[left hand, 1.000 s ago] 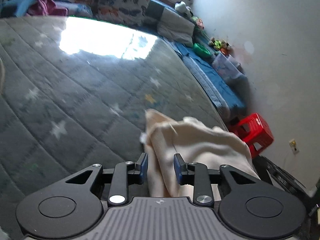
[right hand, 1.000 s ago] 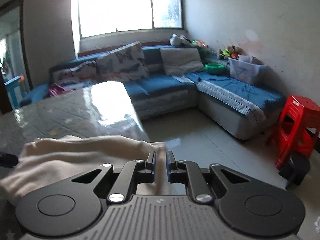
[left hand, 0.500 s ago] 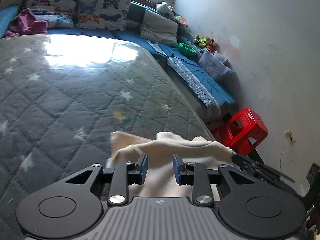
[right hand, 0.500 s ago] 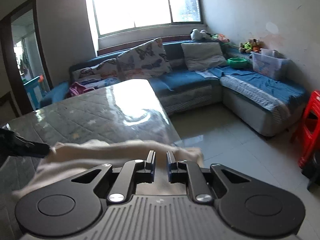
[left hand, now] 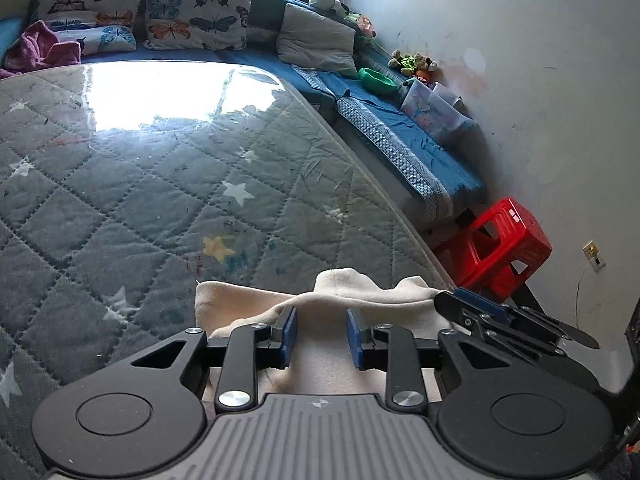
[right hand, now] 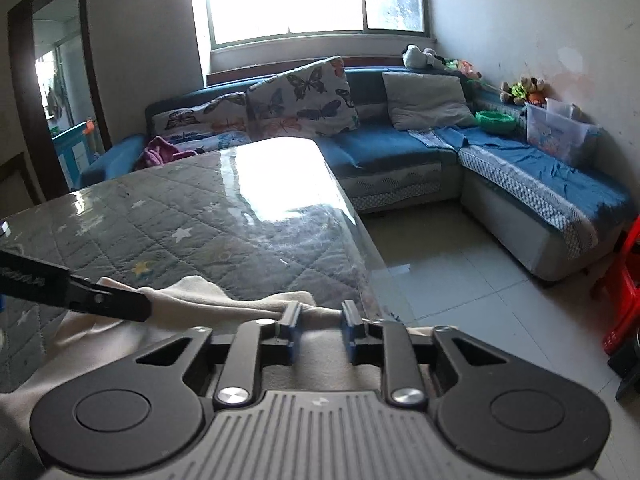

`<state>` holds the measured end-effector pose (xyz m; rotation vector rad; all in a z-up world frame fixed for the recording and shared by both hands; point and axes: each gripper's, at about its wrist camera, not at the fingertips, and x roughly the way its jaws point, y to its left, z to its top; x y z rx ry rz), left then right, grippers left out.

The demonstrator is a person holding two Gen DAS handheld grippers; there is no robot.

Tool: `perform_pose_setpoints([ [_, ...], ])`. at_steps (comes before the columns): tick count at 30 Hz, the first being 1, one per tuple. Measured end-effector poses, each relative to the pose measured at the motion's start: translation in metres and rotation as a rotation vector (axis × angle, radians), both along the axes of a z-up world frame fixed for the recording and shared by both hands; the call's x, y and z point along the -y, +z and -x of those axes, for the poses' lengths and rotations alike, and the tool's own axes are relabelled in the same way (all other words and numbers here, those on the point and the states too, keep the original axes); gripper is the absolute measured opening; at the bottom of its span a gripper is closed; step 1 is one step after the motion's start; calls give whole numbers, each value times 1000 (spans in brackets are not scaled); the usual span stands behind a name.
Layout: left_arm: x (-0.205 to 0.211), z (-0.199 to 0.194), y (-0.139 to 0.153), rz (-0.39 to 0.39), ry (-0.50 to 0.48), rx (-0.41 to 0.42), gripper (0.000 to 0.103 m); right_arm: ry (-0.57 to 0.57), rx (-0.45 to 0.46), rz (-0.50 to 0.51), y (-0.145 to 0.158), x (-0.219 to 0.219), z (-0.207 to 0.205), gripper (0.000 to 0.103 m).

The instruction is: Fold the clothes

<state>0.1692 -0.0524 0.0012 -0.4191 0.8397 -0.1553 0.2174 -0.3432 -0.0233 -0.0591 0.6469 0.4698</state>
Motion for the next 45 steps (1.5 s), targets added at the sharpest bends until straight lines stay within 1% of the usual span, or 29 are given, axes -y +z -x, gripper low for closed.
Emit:
perform_pose_setpoints([
  [1, 1, 0, 0, -3, -1, 0, 30, 8, 7, -5, 2, 0, 3, 38],
  [4, 3, 2, 2, -8, 0, 3, 32, 38, 26, 0, 4, -7, 13, 38],
  [6, 5, 2, 3, -18, 1, 2, 33, 53, 27, 25, 3, -17, 12, 38],
  [9, 7, 2, 6, -17, -1, 2, 36, 51, 25, 55, -3, -27, 6, 39],
  [11, 8, 2, 8, -17, -3, 8, 37, 50, 27, 66, -4, -32, 4, 39],
  [14, 10, 0, 11, -11, -7, 16, 37, 44, 37, 56, 0, -32, 8, 39],
  [20, 20, -13, 4, -59, 9, 6, 36, 46, 42, 78, -3, -34, 6, 40],
  [23, 18, -15, 4, -52, 15, 4, 36, 55, 50, 55, 4, -30, 15, 40],
  [25, 17, -13, 5, -50, 14, 9, 36, 69, 61, 66, 7, -29, 24, 41],
  [27, 18, -7, 6, -65, 6, 20, 37, 79, 76, 83, 9, -27, 34, 42],
  [29, 20, 1, 8, -70, -6, 31, 37, 84, 69, 71, 10, -20, 46, 45],
  [32, 24, 16, 11, -83, -23, 49, 37, 81, 66, 69, 9, -11, 64, 45],
  [35, 31, 36, 13, -98, -57, 76, 37, 73, 70, 62, 9, -1, 82, 50],
  [39, 39, 65, 11, -117, -92, 103, 37, 47, 68, 56, 5, 11, 103, 51],
  [42, 43, 85, 7, -138, -96, 119, 37, 36, 99, 61, 3, 18, 118, 52],
  [45, 43, 101, 6, -161, -90, 144, 37, 29, 130, 77, 4, 21, 131, 56],
])
